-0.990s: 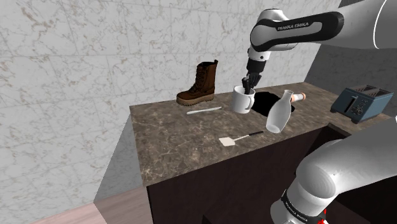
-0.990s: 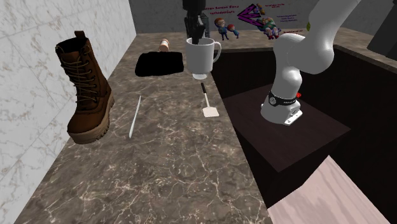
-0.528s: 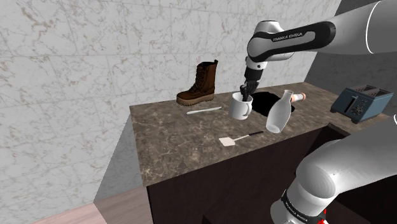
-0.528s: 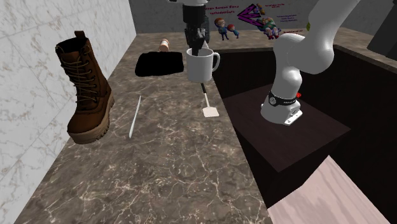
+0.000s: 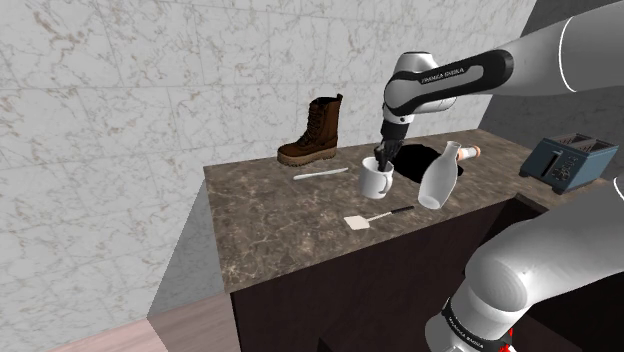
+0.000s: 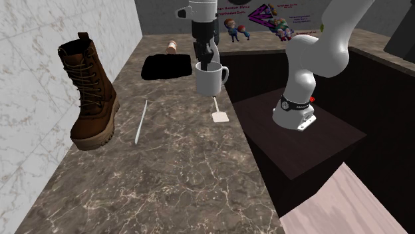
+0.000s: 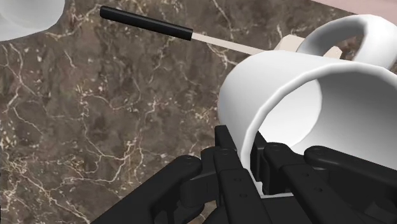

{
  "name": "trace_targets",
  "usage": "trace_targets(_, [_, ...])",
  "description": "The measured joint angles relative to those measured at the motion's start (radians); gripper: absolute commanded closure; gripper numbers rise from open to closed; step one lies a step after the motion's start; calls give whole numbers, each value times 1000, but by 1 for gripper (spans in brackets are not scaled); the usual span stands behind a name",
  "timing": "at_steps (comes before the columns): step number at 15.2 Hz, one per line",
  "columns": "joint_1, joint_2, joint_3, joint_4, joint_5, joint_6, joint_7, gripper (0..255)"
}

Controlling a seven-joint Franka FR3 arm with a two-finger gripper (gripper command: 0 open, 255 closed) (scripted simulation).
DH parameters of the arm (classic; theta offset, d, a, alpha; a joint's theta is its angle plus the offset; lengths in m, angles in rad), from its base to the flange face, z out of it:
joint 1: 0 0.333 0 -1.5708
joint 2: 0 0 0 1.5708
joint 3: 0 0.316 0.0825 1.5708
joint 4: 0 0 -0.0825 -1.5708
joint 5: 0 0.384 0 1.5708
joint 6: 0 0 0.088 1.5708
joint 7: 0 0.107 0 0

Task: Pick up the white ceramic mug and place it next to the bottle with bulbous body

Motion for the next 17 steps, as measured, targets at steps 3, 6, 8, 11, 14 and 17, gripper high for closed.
trace_targets(3, [-1,13,-4,-29,-1,42,-2,255])
trace_targets(6, [-1,27,-7,-58,-1,85,-3,255])
trace_targets(8, [0,45,-8,-73,0,117,-3,255])
trace_targets(11, [-1,65,-12,-97,0,162,-7,255])
trace_targets(14, [1,91,-14,-120,3,210,-6,255])
trace_targets(17, [1,106,-16,-135,4,241,-9,255])
